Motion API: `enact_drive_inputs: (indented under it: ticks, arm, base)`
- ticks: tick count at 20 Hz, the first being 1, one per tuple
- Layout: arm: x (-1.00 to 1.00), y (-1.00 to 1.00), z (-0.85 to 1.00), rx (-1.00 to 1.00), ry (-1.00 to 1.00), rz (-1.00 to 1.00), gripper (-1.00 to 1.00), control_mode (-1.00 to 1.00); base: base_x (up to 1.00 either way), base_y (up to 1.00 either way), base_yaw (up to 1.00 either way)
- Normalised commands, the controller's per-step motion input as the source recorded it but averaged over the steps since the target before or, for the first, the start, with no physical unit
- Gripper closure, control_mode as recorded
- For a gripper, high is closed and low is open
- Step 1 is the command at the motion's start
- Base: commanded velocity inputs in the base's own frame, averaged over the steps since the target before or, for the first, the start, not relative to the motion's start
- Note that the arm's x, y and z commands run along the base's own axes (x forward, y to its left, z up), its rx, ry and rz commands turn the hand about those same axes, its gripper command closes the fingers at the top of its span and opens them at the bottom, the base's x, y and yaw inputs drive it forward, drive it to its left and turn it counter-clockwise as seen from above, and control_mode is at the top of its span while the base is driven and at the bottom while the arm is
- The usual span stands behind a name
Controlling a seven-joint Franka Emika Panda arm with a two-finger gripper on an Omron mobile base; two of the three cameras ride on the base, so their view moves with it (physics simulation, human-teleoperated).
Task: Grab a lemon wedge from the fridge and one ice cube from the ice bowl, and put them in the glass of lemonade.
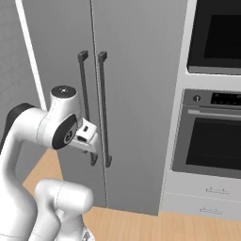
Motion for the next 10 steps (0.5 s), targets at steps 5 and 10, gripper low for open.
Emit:
enact_drive_inputs:
  ticks: [5, 10]
  arm:
    - [0.0, 0.0, 0.0, 0.0, 0.0, 0.0, -1.0, 1.0]
    - [-0.14, 0.0, 0.08, -0.01, -0.12, 0.0, -1.0, -1.0]
  base:
    - [-0.04, 0.0, 0.0]
    - [0.0, 0.0, 0.0]
